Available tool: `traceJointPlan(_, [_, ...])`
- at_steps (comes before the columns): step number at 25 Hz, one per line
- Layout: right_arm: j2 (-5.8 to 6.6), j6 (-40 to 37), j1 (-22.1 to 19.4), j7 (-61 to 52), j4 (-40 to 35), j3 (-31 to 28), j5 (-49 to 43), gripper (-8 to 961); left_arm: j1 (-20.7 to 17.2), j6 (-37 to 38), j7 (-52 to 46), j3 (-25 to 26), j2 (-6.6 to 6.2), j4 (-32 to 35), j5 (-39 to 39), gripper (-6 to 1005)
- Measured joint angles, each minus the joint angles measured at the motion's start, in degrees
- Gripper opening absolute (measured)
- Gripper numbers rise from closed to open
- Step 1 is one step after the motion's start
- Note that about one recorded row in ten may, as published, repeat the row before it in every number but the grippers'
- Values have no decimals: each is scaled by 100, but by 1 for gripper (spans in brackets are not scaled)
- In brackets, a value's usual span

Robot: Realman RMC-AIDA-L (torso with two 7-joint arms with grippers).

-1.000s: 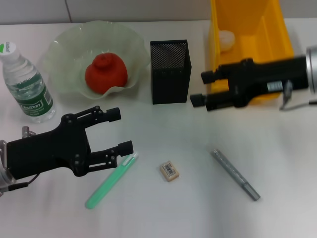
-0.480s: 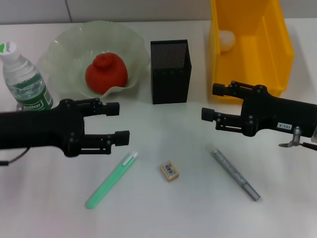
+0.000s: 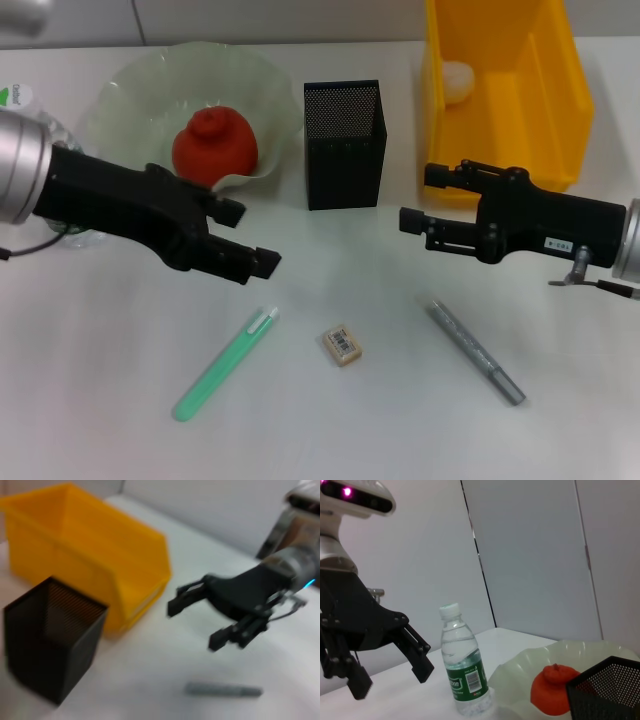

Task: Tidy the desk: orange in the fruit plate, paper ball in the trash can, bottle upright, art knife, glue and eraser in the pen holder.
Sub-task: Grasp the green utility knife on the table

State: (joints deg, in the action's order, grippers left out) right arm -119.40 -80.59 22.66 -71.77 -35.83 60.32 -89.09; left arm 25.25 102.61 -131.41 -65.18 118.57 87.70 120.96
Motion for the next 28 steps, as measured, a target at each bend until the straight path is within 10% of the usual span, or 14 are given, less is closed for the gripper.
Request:
traceJointPlan(14, [-5, 372, 319, 204, 367, 20, 166, 759, 448, 61, -2036, -1864, 52, 507, 1792, 799])
traceJointPlan(28, [-19, 325, 398, 756, 687, 11, 187, 759, 564, -799, -2027, -2176, 53, -621, 1912, 798])
